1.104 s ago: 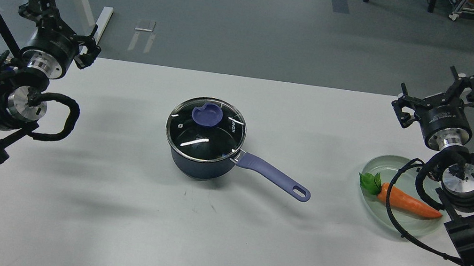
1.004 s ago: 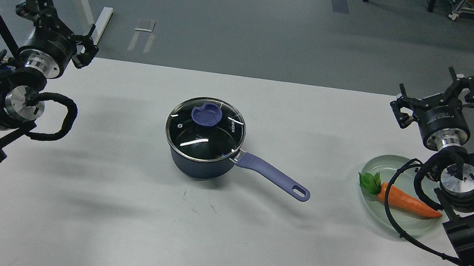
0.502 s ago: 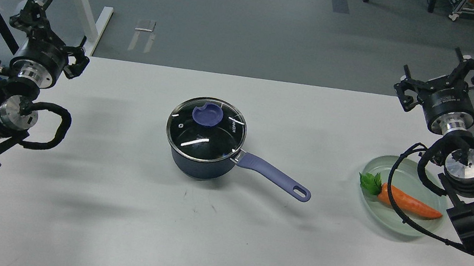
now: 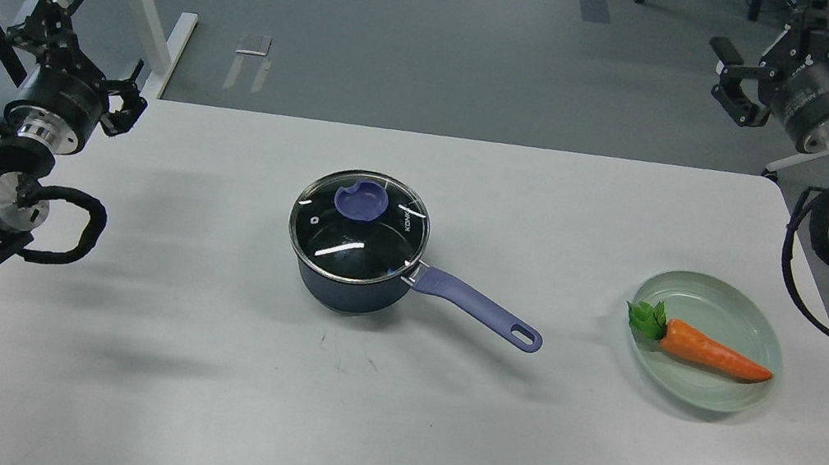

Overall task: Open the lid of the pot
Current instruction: 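Raise the right arm up and away from the table, then reach the right gripper down to the lavender saucepan handle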

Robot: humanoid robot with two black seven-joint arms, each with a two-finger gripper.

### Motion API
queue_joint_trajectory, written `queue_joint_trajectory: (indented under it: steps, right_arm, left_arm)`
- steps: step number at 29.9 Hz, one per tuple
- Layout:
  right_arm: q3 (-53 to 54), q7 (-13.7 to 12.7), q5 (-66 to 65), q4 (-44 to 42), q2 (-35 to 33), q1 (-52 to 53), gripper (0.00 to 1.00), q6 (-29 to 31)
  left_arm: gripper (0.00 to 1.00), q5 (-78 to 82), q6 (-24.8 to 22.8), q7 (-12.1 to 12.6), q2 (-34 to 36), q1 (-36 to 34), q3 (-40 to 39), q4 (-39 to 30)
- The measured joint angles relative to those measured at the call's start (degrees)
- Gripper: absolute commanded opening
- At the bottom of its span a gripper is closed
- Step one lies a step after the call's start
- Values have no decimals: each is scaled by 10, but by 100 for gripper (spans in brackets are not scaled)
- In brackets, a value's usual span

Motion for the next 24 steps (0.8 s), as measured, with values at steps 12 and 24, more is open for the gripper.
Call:
queue_joint_trajectory:
  steps: [12,24]
  right_arm:
    - [-289,5,-345,141,10,186,96,-2]
    - [-472,5,-589,225,72,277,97,-4]
  left_arm:
    - [99,47,3,19,50,-9,2,-24]
    - [99,116,3,32,89,-23,19,-42]
